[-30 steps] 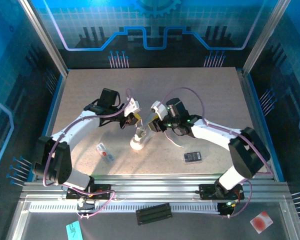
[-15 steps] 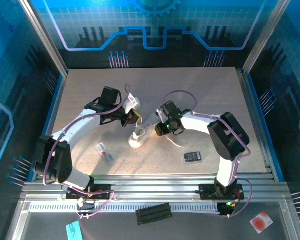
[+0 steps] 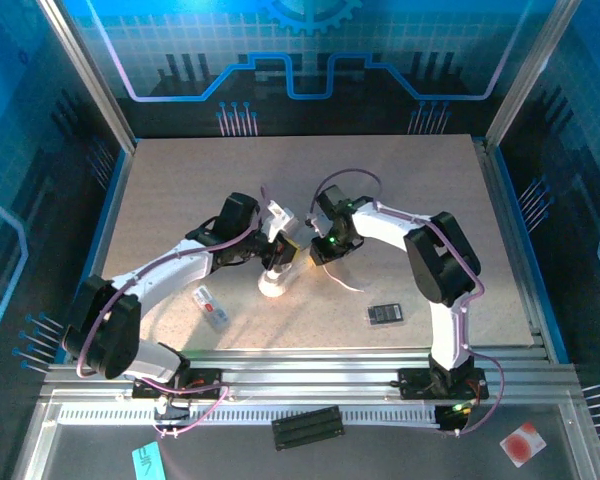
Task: Tie the shoes
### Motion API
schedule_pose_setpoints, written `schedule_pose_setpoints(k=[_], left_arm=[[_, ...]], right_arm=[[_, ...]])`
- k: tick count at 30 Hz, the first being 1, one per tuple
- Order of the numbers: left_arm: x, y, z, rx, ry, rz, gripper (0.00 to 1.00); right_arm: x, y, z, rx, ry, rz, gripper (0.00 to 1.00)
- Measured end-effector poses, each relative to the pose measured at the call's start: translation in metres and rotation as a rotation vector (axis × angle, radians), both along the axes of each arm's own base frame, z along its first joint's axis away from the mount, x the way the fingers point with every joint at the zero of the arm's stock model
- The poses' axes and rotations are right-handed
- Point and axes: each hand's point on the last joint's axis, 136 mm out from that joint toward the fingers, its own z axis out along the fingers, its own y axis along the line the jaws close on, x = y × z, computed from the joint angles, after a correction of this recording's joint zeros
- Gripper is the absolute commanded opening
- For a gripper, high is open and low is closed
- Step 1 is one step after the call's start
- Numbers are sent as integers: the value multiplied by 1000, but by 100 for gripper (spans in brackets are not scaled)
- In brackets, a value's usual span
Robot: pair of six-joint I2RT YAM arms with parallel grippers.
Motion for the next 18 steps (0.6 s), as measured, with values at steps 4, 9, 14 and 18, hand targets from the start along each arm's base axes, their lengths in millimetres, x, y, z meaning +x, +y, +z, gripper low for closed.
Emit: schedule_pose_setpoints(k=[4,9,14,18], left_arm=[[7,2,1,-9,29,69,0],[13,5,4,-10,57,120,0],[12,8,7,-12,58,126,0],[9,8,7,-6,62,119,0]], right_arm=[[2,0,2,-15,4,35,0],[22,-4,7,-48,-56,52,0],[80,-4,54,-29,-242,24,0],[104,14,104,33,-342,42,0]])
